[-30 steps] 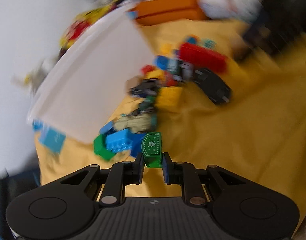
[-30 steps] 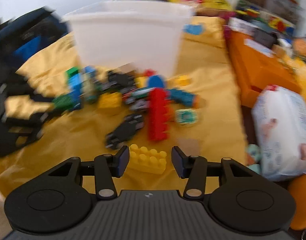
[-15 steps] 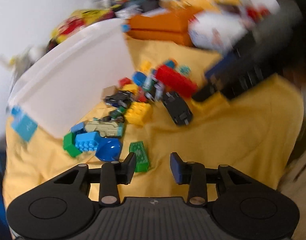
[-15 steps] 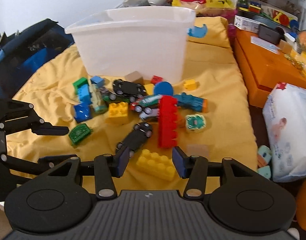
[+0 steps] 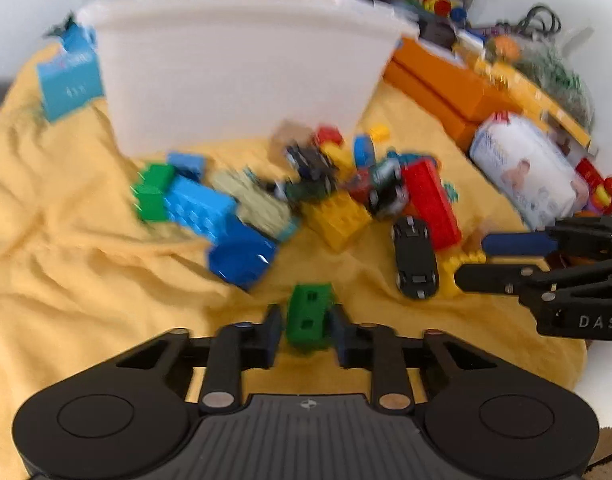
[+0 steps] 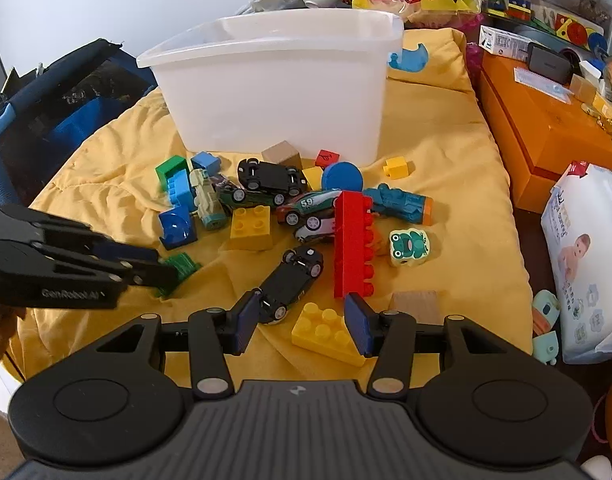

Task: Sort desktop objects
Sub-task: 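Grasp the green brick with the left tool while the right tool grasps the yellow brick, then carry both bricks over the white bin and open both tools to drop them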

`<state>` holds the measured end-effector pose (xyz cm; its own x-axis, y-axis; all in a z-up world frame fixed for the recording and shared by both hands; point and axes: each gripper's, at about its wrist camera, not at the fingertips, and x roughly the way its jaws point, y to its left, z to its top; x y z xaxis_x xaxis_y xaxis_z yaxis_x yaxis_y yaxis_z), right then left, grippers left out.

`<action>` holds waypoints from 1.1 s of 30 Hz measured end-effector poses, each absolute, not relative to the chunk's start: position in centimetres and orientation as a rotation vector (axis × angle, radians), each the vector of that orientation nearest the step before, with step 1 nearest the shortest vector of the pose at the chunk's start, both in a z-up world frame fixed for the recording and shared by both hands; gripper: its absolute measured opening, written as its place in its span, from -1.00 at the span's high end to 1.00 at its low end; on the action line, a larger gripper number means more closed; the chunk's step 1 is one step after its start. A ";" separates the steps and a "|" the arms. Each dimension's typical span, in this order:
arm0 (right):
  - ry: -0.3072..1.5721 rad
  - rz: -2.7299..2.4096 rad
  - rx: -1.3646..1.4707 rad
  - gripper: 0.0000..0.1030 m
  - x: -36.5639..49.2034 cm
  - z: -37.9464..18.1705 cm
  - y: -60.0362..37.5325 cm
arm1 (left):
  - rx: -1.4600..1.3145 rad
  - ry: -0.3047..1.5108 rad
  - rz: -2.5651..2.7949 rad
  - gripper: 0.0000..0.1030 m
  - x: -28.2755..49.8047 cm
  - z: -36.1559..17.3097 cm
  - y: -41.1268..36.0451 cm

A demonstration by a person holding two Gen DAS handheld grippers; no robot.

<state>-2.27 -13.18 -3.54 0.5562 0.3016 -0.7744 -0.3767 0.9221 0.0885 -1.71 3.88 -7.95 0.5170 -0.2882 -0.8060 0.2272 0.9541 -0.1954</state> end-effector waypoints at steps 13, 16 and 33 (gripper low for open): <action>0.882 0.716 -0.589 0.01 -1.2 -3.7 -13.0 | 0.056 0.981 -0.362 0.54 -2.1 -7.7 3.1; 0.958 0.802 -0.644 0.06 0.0 -5.1 -12.8 | 0.065 0.983 -0.367 0.54 -2.0 -7.6 3.0; 1.080 0.619 -0.287 0.48 -2.2 -5.9 -13.0 | 0.094 0.960 -0.377 0.54 -2.1 -7.2 2.9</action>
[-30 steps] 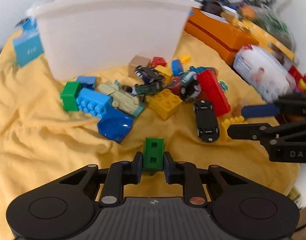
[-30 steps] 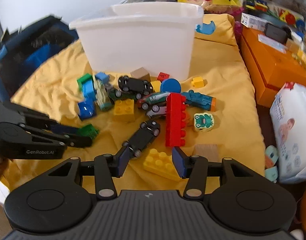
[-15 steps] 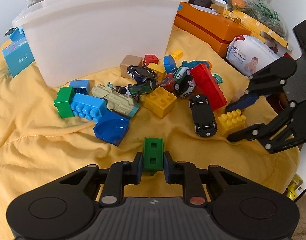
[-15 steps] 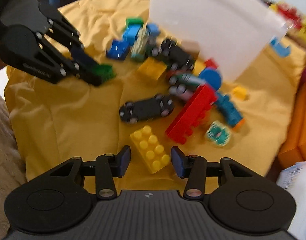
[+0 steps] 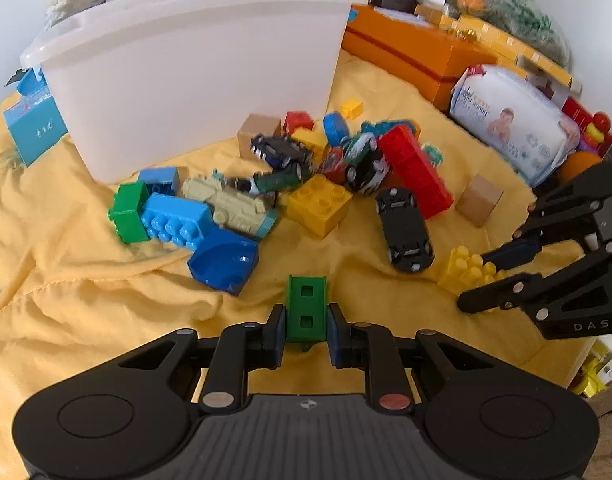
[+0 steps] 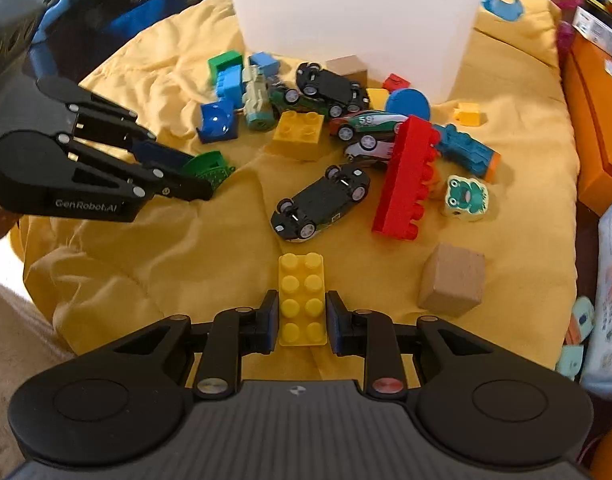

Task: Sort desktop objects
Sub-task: 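Carry both bricks over the white bin and open both tools to drop them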

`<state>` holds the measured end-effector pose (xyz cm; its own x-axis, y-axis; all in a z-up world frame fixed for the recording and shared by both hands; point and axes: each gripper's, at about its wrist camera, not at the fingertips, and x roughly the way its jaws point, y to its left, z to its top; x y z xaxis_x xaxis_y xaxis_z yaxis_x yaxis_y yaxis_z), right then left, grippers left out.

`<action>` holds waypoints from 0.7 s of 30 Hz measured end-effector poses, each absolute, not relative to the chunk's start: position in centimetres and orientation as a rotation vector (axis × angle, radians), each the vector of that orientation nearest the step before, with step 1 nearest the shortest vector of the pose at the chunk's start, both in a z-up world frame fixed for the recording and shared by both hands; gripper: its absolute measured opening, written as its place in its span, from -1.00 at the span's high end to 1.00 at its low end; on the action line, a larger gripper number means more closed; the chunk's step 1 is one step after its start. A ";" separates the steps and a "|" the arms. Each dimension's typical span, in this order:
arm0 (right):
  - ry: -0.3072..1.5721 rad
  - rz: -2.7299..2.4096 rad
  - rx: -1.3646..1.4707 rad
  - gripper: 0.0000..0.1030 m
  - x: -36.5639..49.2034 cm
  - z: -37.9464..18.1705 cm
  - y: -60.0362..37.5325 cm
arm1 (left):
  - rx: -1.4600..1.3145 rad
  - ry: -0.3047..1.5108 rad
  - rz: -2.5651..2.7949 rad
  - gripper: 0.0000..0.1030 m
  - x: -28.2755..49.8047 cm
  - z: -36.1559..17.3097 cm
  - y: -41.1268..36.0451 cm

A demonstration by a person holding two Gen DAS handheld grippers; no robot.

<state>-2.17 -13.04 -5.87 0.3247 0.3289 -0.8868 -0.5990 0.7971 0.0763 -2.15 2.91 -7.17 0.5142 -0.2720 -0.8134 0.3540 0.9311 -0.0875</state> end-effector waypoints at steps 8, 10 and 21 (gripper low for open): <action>0.947 0.621 -0.235 0.48 -0.2 0.4 -13.3 | 0.096 0.758 -0.369 0.54 -1.1 0.8 4.0; 0.850 0.593 -0.233 0.48 1.1 2.8 -13.0 | 0.107 0.662 -0.342 0.54 -0.1 3.4 4.4; 0.547 0.402 -0.157 0.48 12.1 10.2 -8.7 | 0.155 0.451 -0.125 0.54 10.3 9.5 5.8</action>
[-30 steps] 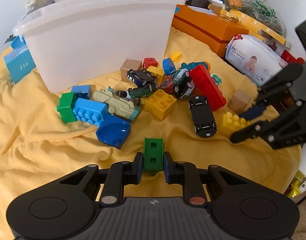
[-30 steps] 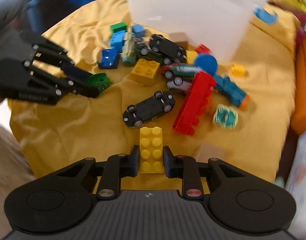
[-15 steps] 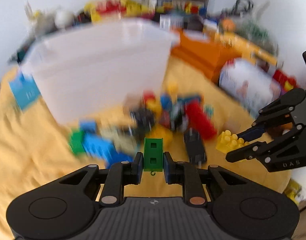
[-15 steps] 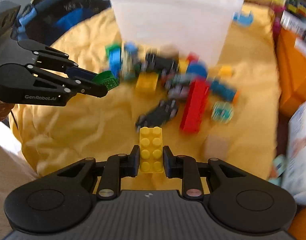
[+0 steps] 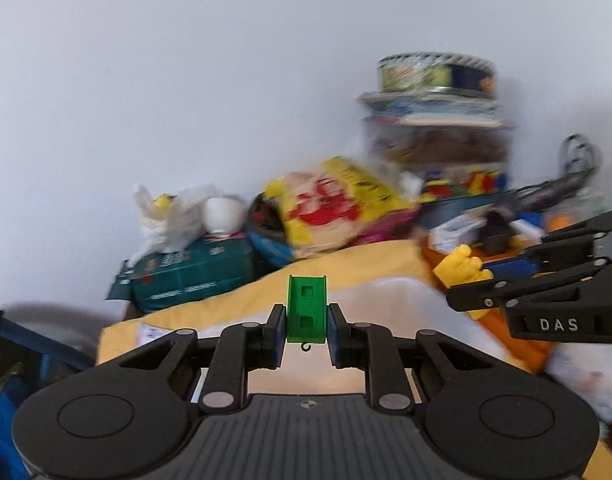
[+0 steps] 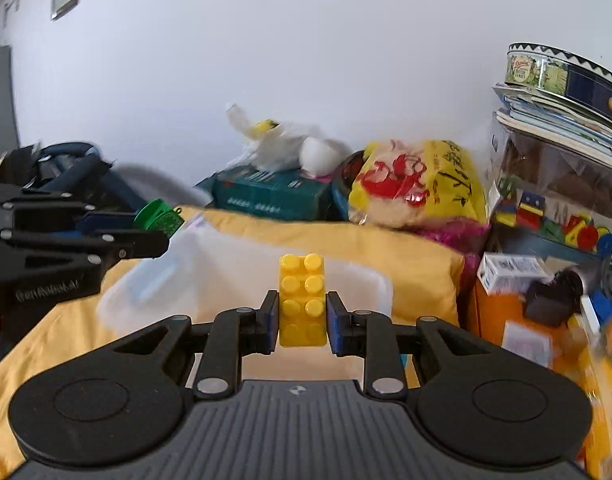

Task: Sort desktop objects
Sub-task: 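Carry both bricks over the white bin and open both tools to drop them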

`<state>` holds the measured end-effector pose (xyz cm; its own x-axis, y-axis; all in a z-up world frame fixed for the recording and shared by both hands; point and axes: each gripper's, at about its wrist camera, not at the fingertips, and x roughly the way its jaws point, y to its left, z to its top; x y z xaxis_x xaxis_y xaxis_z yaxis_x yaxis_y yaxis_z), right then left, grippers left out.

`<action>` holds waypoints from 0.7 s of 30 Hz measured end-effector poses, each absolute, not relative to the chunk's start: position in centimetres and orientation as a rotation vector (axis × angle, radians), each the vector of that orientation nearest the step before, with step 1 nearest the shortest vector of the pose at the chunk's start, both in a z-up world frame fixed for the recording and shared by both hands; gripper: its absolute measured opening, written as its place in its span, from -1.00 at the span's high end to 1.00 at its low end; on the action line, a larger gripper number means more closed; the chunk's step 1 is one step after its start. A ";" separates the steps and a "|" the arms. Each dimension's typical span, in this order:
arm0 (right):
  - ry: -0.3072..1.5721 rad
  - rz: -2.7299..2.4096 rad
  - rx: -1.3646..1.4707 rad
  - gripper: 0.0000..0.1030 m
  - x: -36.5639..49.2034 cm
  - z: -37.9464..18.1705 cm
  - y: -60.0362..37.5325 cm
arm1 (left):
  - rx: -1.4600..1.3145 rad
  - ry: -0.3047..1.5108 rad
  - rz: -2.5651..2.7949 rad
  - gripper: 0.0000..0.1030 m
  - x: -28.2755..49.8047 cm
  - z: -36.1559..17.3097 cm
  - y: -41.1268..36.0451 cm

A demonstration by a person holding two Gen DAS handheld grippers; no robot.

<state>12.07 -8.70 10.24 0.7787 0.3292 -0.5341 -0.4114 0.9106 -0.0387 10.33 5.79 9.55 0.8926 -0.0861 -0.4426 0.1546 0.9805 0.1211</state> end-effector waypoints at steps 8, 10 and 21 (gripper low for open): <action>0.713 0.352 -0.157 0.47 17.2 4.7 -6.4 | 0.183 0.629 -0.052 0.51 15.3 3.4 6.1; 0.740 0.358 -0.173 0.45 17.4 3.6 -6.3 | 0.158 0.644 -0.038 0.41 15.0 2.9 6.6; 0.639 0.399 -0.118 0.24 13.9 5.8 -7.9 | 0.159 0.535 -0.072 0.01 9.3 6.1 6.2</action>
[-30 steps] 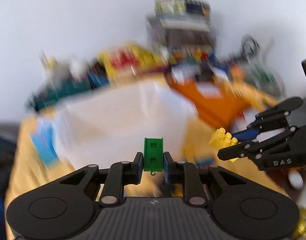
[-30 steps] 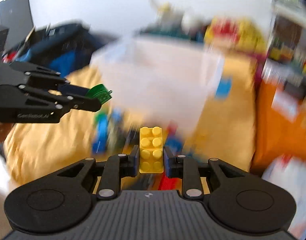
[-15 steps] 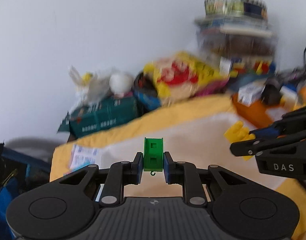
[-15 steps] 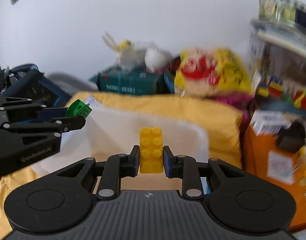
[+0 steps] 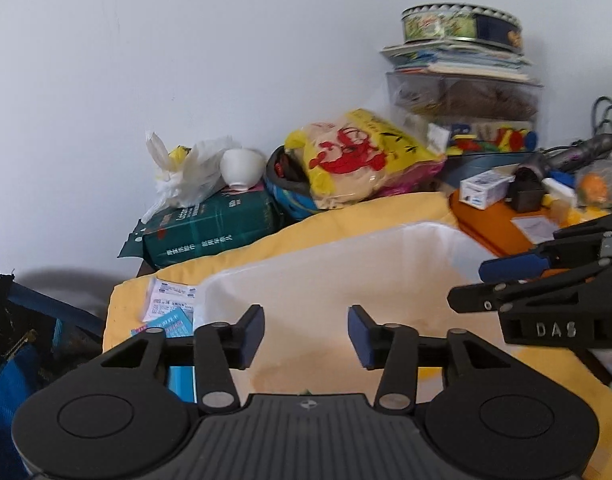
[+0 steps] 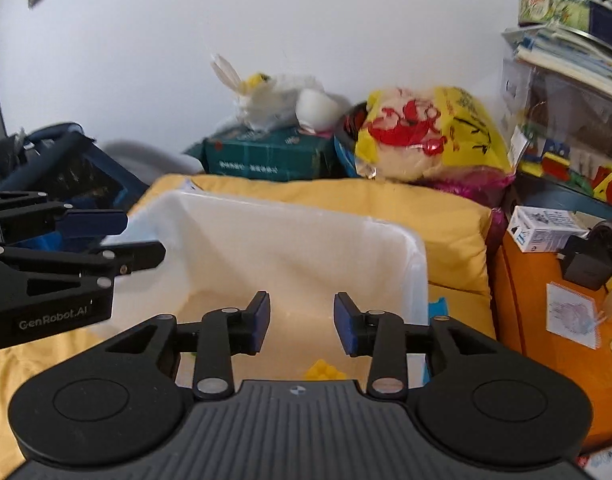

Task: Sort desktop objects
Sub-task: 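Carry both bricks over the white bin and open both tools to drop them, then grasp the blue brick with the left tool while the right tool grasps a yellow brick, then carry both bricks over the white bin and open both tools to drop them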

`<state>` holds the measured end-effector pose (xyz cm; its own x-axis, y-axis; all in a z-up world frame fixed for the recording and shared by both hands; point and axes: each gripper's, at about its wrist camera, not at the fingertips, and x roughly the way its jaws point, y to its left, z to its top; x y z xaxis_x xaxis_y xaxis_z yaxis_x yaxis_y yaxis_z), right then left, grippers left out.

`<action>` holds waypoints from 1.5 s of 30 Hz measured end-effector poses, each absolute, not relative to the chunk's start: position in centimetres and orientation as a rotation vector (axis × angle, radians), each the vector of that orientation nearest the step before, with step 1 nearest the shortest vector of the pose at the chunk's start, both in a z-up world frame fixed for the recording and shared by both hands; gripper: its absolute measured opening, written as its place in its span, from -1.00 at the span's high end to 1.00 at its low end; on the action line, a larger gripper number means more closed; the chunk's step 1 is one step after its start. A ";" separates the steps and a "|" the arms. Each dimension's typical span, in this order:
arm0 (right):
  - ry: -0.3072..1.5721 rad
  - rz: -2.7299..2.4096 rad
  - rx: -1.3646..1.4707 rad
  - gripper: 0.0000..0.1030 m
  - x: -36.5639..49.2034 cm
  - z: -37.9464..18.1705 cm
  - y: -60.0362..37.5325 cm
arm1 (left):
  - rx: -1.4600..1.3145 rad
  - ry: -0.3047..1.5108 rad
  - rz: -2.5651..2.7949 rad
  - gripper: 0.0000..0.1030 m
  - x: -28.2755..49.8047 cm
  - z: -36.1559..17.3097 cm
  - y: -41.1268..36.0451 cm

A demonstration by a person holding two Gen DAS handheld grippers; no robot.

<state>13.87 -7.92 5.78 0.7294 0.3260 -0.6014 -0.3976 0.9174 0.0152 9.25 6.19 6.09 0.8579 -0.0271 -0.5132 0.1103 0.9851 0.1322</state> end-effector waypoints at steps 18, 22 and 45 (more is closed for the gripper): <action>0.811 0.491 -0.067 -0.12 1.6 -0.6 -10.9 | 0.147 0.790 -0.162 -0.26 -2.8 -4.2 3.8; 0.882 0.529 -0.071 -0.03 0.2 -2.7 -10.3 | 0.115 0.841 -0.191 -0.25 -3.1 -5.5 3.9; 0.825 0.495 -0.155 0.08 2.4 -4.8 -8.5 | 0.057 0.898 -0.250 0.11 -1.9 -7.3 5.0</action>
<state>2.38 -8.46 -4.79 0.5728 0.3611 -0.7359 -0.4789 0.8760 0.0571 -1.89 5.02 -7.34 0.5962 -0.1915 -0.7797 0.2388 0.9695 -0.0555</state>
